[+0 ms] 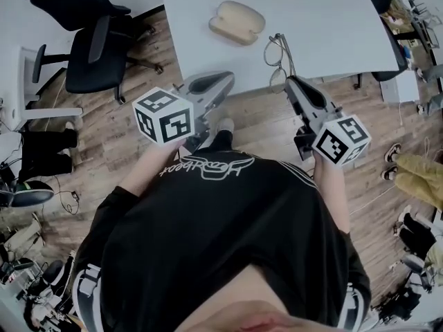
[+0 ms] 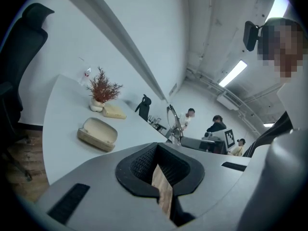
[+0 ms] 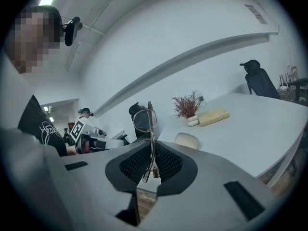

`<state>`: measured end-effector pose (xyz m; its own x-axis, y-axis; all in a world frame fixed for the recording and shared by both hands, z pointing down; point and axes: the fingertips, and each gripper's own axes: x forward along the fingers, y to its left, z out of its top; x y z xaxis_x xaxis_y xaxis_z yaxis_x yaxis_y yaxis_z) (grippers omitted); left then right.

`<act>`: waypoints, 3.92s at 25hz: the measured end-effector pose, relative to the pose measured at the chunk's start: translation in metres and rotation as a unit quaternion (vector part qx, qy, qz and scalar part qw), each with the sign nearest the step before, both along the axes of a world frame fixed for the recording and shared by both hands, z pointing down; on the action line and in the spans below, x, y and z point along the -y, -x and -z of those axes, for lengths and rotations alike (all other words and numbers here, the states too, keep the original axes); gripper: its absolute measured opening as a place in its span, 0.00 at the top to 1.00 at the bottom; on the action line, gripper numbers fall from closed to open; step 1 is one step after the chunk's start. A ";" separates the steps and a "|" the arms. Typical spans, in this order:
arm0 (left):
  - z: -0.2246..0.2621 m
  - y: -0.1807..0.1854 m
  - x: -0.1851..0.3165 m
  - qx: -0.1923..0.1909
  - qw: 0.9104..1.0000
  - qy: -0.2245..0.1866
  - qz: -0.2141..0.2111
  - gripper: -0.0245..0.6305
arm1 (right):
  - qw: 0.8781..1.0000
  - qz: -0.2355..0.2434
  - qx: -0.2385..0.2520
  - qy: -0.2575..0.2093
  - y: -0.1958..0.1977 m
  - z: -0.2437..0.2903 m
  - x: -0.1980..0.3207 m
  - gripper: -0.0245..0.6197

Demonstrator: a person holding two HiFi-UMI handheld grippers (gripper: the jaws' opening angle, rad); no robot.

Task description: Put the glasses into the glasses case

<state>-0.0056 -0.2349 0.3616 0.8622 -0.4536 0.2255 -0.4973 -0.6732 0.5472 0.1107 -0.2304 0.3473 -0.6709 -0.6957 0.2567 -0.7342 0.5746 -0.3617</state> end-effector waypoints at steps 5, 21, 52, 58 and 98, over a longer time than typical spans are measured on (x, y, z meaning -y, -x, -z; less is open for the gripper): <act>-0.005 -0.003 0.038 -0.001 1.000 0.008 -0.011 0.95 | 1.000 -0.006 -0.005 -0.003 -0.002 0.002 0.042 0.92; -0.031 0.030 0.131 0.001 1.000 0.021 0.007 0.95 | 0.999 0.009 -0.031 -0.005 0.022 -0.015 0.151 0.92; -0.076 0.080 0.163 0.027 0.996 0.074 0.039 0.95 | 0.964 0.160 -0.190 0.093 0.075 -0.147 0.212 0.92; -0.080 0.078 0.163 0.023 0.996 0.083 0.038 0.95 | 0.950 0.194 -0.222 0.106 0.083 -0.171 0.207 0.92; -0.092 0.081 0.162 0.029 0.993 0.100 0.055 0.95 | 0.908 0.190 -0.316 0.197 0.087 -0.217 0.217 0.92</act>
<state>-0.0869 -0.3968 0.4537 0.7929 -0.4850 0.3689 -0.5965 -0.4940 0.6326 0.0242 -0.4471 0.5644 -0.4752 -0.2155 0.8531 -0.6419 0.7480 -0.1687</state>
